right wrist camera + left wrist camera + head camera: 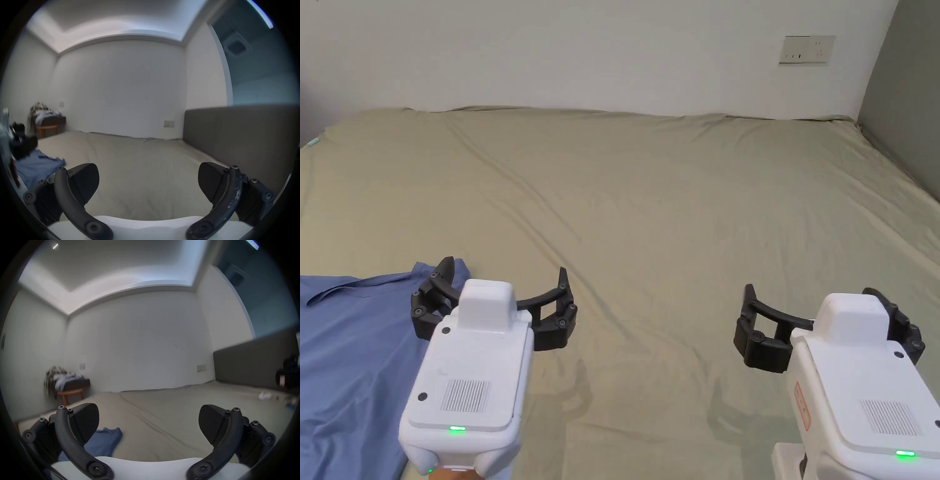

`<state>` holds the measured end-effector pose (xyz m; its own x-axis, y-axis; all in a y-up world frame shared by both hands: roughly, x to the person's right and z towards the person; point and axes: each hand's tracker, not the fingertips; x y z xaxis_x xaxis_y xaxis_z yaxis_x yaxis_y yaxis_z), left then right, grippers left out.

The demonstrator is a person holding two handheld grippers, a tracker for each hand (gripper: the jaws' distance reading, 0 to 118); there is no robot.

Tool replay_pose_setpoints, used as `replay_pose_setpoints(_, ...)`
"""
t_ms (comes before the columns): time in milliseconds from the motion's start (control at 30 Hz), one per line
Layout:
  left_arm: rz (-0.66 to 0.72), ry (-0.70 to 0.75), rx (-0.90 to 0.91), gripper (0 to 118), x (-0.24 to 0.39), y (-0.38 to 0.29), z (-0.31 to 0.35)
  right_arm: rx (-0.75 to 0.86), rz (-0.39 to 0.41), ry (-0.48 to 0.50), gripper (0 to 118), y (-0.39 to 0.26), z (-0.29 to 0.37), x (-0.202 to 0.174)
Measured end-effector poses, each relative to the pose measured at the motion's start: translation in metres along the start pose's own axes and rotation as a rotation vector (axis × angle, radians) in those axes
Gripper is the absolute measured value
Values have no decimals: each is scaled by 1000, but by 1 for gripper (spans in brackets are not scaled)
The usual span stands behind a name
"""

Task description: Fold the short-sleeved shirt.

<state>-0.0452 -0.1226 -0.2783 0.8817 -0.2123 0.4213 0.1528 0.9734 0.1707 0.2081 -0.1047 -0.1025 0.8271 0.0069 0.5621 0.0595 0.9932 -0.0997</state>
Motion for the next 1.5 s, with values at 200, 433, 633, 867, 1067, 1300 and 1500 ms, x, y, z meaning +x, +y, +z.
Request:
replay_pose_setpoints(200,25,-33,1,118,-2,-2,4,-2,41,-41,118,-3,1,-7)
replay_pose_setpoints(433,29,-37,12,118,-3,-1,4,11,64,-37,118,0,4,-9)
replay_pose_setpoints(633,42,-35,20,118,-3,1,3,16,78,-35,118,1,7,-11)
replay_pose_setpoints(867,45,-40,27,118,-4,1,4,21,86,-36,118,2,7,-12)
replay_pose_setpoints(1067,44,-36,37,118,-2,5,8,24,86,-35,118,4,8,-12)
replay_pose_setpoints(1300,28,-29,46,118,-2,6,7,24,95,-37,118,4,9,-12)
replay_pose_setpoints(1500,37,-37,28,113,-1,7,7,19,98,-38,112,6,10,-12)
